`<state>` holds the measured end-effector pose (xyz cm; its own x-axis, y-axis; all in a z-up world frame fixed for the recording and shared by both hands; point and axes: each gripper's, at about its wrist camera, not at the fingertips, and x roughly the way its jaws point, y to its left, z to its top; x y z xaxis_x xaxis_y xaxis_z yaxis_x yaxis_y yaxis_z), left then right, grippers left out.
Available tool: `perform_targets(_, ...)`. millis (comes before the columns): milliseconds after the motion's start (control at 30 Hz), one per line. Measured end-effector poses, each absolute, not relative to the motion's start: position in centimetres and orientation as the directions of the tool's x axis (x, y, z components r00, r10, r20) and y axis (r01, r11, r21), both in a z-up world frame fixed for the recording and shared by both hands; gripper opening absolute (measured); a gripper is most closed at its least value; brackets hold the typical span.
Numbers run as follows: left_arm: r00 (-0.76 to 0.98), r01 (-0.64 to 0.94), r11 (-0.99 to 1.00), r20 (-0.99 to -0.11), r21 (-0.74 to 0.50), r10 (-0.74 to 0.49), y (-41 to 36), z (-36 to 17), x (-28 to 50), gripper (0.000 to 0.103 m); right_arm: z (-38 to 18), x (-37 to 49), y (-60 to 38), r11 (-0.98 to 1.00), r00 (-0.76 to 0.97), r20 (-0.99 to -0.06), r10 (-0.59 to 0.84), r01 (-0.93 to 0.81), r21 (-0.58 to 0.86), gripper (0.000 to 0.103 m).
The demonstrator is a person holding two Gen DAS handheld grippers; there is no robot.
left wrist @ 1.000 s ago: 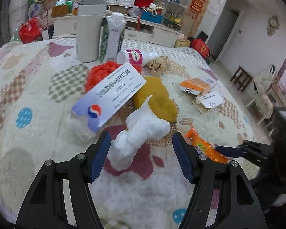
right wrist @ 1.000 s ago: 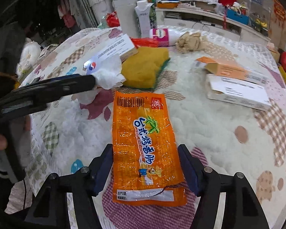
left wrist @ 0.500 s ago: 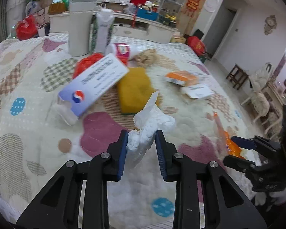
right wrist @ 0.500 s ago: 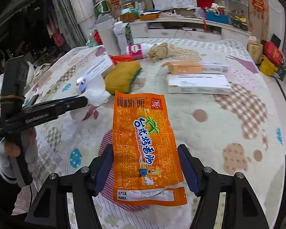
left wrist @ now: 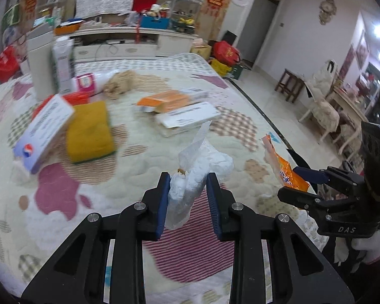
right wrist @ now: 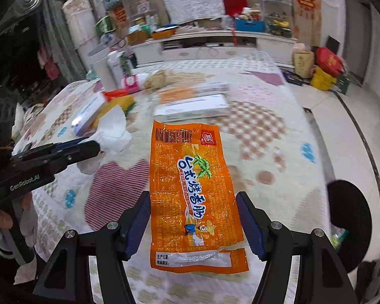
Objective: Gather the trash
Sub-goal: 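Carry the tissue and orange wrapper over the black bin and open both tools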
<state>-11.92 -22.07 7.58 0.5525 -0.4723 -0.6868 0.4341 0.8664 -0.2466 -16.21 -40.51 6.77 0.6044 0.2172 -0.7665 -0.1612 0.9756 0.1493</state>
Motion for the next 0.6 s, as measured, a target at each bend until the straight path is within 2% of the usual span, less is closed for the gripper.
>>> perform_targets(467, 0.491, 0.558, 0.799, -0.688, -0.224, -0.535, -31.3, 7.8, -12.5, 0.027, 7.0, -19.1, -48.9, 0.990, 0.641, -0.760, 0.102, 0.010, 0.142, 0.066)
perform_targets(600, 0.449, 0.588, 0.769, -0.689, -0.252, -0.569, -34.2, 7.8, -12.4, 0.027, 7.2, -20.0, -51.8, 0.989, 0.648, -0.759, 0.055, 0.071, 0.132, 0.066)
